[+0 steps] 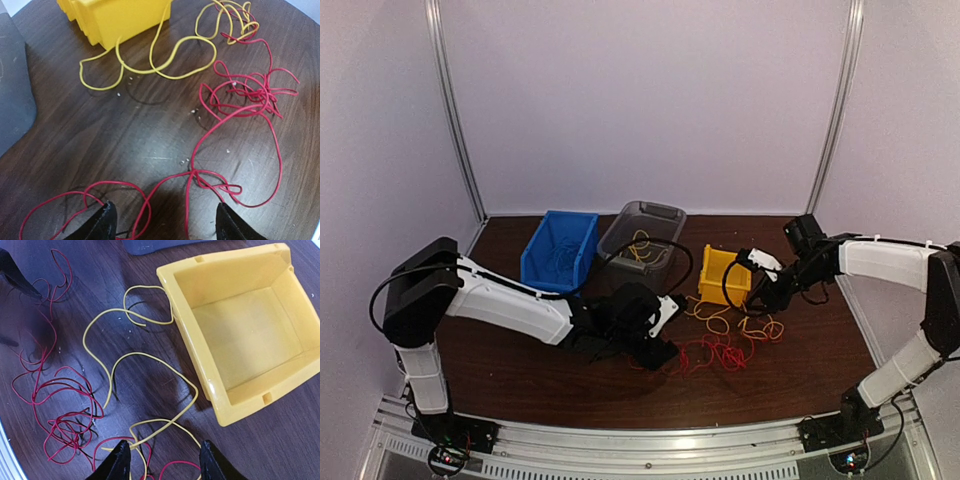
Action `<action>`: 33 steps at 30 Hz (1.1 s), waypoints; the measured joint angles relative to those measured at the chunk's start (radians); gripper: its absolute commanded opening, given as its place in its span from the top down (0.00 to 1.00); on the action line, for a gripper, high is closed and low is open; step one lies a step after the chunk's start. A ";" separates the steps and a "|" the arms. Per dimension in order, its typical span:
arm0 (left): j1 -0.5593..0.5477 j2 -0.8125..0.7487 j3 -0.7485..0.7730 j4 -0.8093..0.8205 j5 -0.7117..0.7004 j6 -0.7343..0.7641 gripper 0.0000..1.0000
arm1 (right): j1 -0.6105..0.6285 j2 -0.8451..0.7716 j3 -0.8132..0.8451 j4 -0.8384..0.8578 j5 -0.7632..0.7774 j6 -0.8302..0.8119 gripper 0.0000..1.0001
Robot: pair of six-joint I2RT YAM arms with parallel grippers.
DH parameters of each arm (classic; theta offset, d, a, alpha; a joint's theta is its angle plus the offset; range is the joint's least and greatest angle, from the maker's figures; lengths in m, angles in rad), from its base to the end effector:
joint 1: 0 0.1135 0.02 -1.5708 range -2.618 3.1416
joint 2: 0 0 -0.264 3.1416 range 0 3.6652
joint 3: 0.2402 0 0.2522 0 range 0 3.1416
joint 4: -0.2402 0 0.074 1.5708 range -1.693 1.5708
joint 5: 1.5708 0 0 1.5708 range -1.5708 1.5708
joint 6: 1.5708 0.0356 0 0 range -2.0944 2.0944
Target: Untangle the cables
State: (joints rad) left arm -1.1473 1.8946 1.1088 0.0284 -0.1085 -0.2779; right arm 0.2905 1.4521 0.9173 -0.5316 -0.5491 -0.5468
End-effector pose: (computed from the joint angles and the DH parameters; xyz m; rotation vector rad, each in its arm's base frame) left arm 0.1675 -0.3622 0.1578 0.9586 2.1976 -0.5765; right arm 0.2634 0.0981 0.2110 -1.1866 2.2189 0.6184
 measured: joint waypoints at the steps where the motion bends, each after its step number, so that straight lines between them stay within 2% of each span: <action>1: -0.002 0.009 -0.001 0.000 0.007 0.000 0.31 | 0.005 0.014 0.000 0.001 0.003 0.004 0.51; 8: -0.006 0.014 -0.048 0.037 0.062 -0.005 0.32 | 0.035 0.083 0.000 0.005 0.000 0.023 0.51; 14: -0.006 0.010 -0.122 0.046 0.066 -0.008 0.33 | 0.042 0.148 0.019 -0.003 -0.051 0.026 0.56; 18: -0.006 -0.054 -0.201 0.045 0.045 -0.009 0.33 | 0.048 0.169 0.027 -0.035 -0.131 0.011 0.66; 21: -0.006 -0.104 -0.253 0.022 0.030 -0.010 0.33 | 0.058 0.169 0.044 -0.067 -0.197 -0.001 0.84; 24: -0.006 -0.130 -0.276 0.000 0.014 -0.009 0.33 | 0.074 0.172 0.080 -0.090 -0.236 -0.009 0.98; 33: -0.006 -0.216 -0.276 -0.093 -0.043 -0.003 0.28 | 0.098 0.156 0.230 -0.160 -0.311 -0.021 1.00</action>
State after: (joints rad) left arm -1.1538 1.6783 0.8330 -0.0643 -0.1520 -0.2806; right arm 0.3885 1.6077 1.1469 -0.6918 -0.8597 -0.5678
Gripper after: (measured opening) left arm 0.703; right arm 0.008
